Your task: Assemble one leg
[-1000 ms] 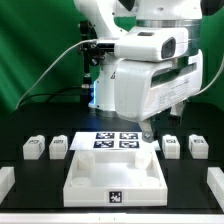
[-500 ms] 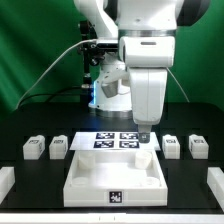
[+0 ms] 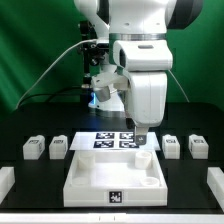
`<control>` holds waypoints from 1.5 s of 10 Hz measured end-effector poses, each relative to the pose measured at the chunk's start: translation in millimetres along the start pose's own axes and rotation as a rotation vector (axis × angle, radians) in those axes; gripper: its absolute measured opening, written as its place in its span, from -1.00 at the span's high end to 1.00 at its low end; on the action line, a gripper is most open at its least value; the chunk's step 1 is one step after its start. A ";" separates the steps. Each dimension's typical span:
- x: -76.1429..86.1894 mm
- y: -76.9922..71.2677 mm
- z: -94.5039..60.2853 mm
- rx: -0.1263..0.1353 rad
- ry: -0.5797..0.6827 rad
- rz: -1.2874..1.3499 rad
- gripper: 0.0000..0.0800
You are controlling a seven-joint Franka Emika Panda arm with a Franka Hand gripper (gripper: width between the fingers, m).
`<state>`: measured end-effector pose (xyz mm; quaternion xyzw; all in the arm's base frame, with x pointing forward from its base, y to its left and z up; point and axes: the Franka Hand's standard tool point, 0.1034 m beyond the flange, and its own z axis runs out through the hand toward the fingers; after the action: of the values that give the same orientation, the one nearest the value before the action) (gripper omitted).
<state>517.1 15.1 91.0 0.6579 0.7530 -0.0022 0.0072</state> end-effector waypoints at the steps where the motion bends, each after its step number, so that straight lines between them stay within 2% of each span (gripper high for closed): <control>1: -1.9 -22.9 13.2 -0.011 -0.001 0.000 -0.63; 2: -7.8 -56.1 29.7 0.009 0.002 0.016 -0.63; 3: -12.7 -77.0 42.2 0.020 0.008 0.035 -0.63; 4: -11.7 -90.6 51.9 0.036 0.013 0.052 -0.63; 7: -15.4 -94.6 69.7 0.072 0.022 0.085 -0.63; 8: -16.4 -90.5 69.0 0.079 0.020 0.104 -0.63; 10: -16.6 -90.8 69.4 0.079 0.021 0.105 -0.58; 11: -16.7 -90.8 69.5 0.079 0.021 0.105 -0.10; 12: -16.8 -90.9 69.5 0.079 0.021 0.105 0.29; 13: -16.8 -90.9 69.6 0.079 0.021 0.105 0.29; 14: -16.8 -91.0 69.6 0.079 0.021 0.105 0.81; 15: -17.0 -90.9 69.6 0.079 0.021 0.106 0.81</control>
Offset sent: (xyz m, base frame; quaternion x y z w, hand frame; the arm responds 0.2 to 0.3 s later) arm -0.0624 -0.0110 -0.0399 -0.0003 0.0240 0.0399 0.9989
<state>429.8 -14.9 21.1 0.6966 0.7165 -0.0248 -0.0265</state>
